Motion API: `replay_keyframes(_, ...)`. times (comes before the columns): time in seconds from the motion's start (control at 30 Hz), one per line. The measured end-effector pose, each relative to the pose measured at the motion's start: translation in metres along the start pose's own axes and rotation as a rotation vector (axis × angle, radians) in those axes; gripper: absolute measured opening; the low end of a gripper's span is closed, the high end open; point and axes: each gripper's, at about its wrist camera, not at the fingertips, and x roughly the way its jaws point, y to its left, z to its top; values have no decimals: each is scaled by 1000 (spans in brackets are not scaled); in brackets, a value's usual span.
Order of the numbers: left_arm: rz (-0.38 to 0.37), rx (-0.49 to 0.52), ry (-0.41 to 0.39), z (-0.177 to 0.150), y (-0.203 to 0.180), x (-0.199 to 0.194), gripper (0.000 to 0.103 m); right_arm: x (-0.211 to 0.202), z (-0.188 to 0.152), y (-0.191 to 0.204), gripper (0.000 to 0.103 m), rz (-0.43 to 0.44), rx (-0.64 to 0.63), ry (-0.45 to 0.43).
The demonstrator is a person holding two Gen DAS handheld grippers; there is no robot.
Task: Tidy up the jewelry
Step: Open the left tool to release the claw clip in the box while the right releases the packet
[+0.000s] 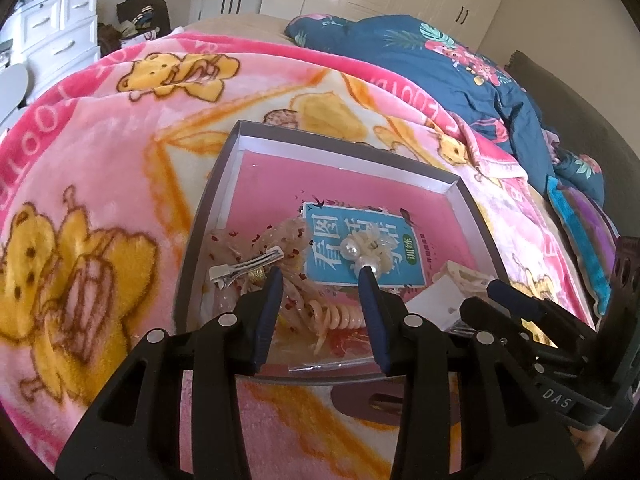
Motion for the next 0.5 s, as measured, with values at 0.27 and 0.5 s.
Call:
replay_keyframes(0.27,7,-1,-2,4,-4,-10,35,-17,2,1,76,-22,-4,-31)
replay_keyframes(0.5,6,-11,-22,7,-5,-26,54,-37,4,-2,89,-29,17,-73)
